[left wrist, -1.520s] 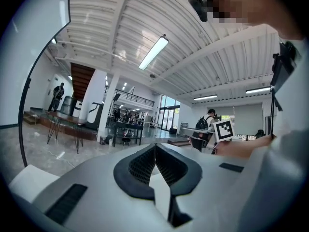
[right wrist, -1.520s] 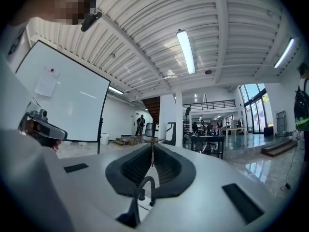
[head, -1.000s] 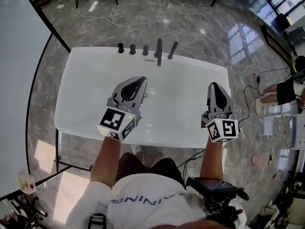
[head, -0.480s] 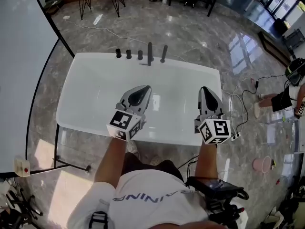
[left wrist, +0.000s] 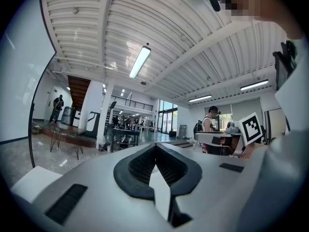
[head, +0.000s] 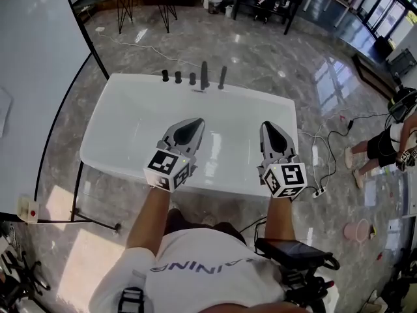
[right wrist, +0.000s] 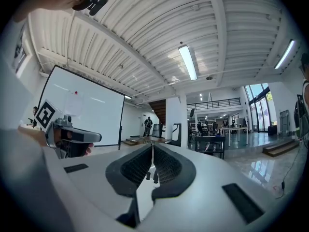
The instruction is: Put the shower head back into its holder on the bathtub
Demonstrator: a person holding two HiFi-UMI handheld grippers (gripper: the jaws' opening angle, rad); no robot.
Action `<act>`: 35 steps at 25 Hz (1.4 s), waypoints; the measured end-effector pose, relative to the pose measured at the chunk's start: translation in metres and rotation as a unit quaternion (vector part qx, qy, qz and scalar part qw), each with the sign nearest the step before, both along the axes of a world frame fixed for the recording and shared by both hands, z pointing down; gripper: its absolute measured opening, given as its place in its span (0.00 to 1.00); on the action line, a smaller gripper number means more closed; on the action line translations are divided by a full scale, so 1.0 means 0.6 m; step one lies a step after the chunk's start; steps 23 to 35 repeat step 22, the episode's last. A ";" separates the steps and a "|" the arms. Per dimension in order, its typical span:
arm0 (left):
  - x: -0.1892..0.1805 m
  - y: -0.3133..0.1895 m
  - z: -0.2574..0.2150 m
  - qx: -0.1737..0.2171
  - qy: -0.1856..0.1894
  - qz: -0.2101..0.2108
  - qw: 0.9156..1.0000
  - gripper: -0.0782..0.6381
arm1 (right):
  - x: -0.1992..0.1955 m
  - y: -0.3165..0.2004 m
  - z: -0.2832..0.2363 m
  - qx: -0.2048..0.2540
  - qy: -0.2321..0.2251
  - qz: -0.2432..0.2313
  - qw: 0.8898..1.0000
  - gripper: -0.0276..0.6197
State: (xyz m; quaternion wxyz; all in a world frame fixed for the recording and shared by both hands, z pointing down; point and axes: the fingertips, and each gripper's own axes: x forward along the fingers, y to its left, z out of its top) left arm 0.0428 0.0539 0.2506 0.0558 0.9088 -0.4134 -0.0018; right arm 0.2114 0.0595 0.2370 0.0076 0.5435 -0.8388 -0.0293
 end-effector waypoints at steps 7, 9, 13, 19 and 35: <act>-0.010 0.050 -0.042 0.017 -0.002 0.022 1.000 0.13 | -0.030 0.064 -0.030 0.003 0.009 -0.004 1.000 0.07; -0.022 0.054 -0.049 0.019 -0.005 0.026 0.999 0.13 | -0.038 0.069 -0.038 0.004 0.007 0.001 1.000 0.07; -0.069 0.052 -0.051 0.016 -0.006 0.032 0.999 0.13 | -0.077 0.070 -0.044 0.003 0.007 0.007 1.000 0.07; -0.131 0.051 -0.057 0.019 0.000 0.045 0.999 0.13 | -0.148 0.079 -0.051 0.005 0.010 0.012 1.000 0.07; -0.158 0.041 -0.047 0.018 0.001 0.048 0.999 0.13 | -0.177 0.070 -0.038 0.002 0.012 0.013 1.000 0.07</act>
